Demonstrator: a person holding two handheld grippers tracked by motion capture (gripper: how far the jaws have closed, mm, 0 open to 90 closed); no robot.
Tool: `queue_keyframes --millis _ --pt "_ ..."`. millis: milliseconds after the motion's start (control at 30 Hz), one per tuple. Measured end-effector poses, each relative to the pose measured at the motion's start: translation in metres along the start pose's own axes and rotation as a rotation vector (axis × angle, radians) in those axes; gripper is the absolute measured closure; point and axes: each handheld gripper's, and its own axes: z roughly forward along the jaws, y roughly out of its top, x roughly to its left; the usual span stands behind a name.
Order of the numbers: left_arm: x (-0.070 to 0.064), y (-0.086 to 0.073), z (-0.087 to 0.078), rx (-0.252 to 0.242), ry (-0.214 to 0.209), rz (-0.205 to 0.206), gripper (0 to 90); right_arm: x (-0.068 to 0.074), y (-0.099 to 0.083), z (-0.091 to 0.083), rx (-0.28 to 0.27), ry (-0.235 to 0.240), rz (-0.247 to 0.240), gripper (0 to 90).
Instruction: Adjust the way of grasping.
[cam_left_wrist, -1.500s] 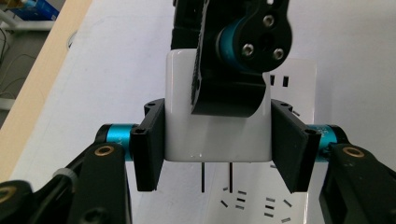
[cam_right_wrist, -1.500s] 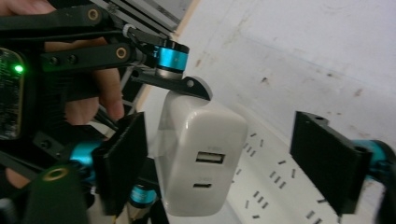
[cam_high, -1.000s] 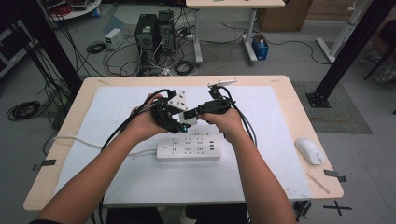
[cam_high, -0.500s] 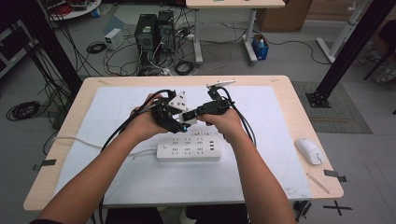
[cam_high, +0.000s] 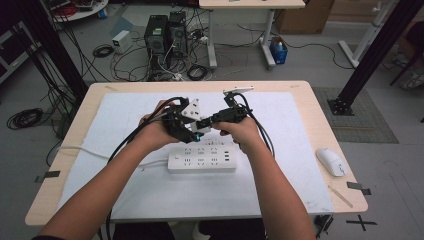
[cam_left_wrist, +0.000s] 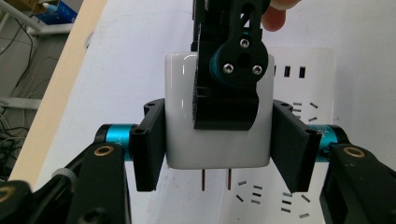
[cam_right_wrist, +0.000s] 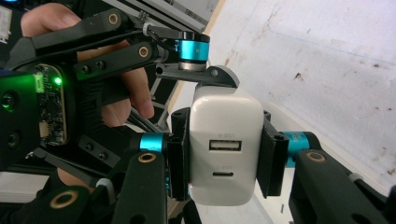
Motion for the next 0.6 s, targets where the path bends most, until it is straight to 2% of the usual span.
queue_keyframes --millis 100,167,233,367,500,600 --pt "0.001 0.000 0.000 -0.009 0.003 0.003 41.8 0.001 0.000 0.000 -0.002 0.003 -0.004 62.5" --pt "0.001 0.001 0.000 -0.003 0.025 -0.006 37.2 0.001 0.000 -0.001 -0.006 0.004 -0.003 62.6" --pt "0.003 0.001 -0.001 0.007 0.029 -0.032 34.2 0.001 0.000 -0.002 -0.015 -0.006 -0.004 62.6" --pt "0.006 -0.001 -0.005 0.005 0.044 -0.055 30.4 0.002 0.001 -0.008 -0.043 -0.020 -0.013 62.6" --pt "0.012 -0.005 -0.011 0.014 0.029 -0.105 29.3 0.003 0.001 -0.015 -0.057 -0.041 -0.024 62.5" --pt "0.017 -0.009 -0.015 0.029 0.025 -0.134 29.3 0.006 0.001 -0.020 -0.058 -0.072 -0.057 62.5"
